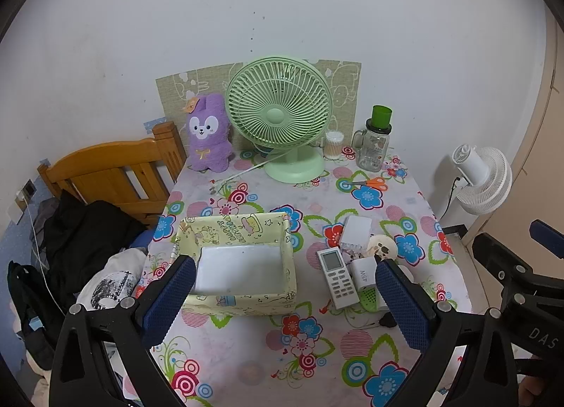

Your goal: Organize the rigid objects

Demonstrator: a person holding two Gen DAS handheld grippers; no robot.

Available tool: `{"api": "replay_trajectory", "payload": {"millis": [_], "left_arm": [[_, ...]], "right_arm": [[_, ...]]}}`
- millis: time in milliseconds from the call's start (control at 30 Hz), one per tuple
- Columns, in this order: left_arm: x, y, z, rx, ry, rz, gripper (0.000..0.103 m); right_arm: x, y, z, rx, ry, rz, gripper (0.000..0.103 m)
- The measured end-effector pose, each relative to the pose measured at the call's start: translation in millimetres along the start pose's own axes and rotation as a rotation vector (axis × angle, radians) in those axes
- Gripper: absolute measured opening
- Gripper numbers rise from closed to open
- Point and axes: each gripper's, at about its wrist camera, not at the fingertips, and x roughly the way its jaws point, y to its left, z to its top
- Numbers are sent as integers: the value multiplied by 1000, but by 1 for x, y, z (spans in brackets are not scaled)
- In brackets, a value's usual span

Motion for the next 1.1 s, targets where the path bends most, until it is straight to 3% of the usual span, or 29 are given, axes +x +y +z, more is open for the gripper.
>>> {"api": "replay_trajectory", "payload": {"millis": [833,1100], "left_arm": [[1,1,-1,1,0,1,103],[20,7,10,13,35,-22,103]], "right_arm": [[2,3,0,-1,1,7,103],[19,4,12,21,57,17,103]]}}
